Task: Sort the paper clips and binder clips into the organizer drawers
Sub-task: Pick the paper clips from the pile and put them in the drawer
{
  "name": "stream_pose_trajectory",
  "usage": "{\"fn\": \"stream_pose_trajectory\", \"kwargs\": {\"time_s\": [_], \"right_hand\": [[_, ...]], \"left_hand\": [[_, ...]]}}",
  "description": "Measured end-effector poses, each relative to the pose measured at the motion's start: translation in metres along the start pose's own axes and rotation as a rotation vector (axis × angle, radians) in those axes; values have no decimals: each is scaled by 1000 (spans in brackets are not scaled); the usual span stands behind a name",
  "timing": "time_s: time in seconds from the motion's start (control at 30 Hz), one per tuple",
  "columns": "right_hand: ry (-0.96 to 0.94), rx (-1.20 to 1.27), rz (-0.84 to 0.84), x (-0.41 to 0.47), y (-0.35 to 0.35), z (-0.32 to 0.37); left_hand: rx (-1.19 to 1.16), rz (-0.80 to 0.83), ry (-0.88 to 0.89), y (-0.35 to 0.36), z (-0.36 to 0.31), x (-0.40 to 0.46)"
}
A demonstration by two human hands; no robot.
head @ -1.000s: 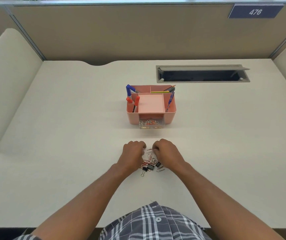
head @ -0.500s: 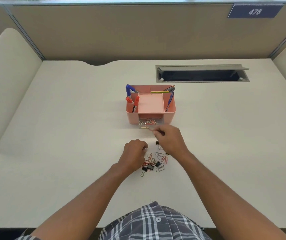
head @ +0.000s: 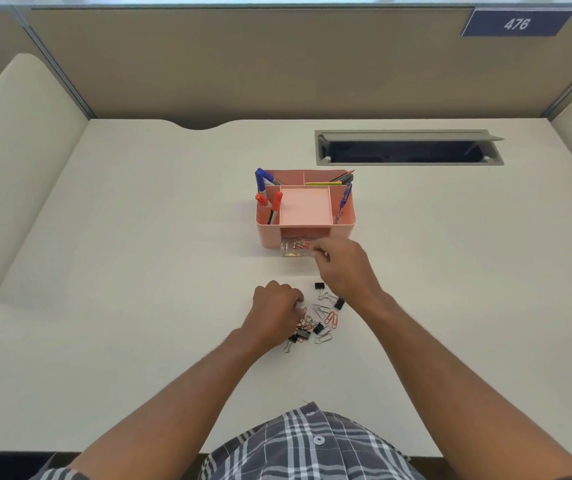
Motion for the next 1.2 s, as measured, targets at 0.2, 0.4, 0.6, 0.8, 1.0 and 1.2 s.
{"fn": "stream_pose_trajectory", "kwargs": {"time_s": [0.2, 0.4, 0.6, 0.8, 1.0, 1.2], "right_hand": [[213, -296, 340, -46, 39, -44], [214, -367, 325, -68, 64, -38], [176, -362, 259, -72, 67, -27], [164, -389, 314, -71, 71, -25], [175, -349, 372, -62, 73, -24], [168, -326, 383, -60, 74, -25]], "left_hand": [[72, 7, -28, 5, -3, 2], [111, -45, -51, 4, -3, 0], [73, -112, -64, -1, 4, -4], [131, -75, -114, 4, 10, -7], [129, -34, -136, 5, 5, -2], [143, -13, -113, 7, 3, 1]]}}
Point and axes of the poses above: each hand's wrist, its own x-axis towards the middle knuckle, its own y-axis out of the palm, z = x × y, the point moved 7 cm from there along x, towards the middle knuckle, and after that the axes turned 9 degrees about -x, right-handed, at the moved point
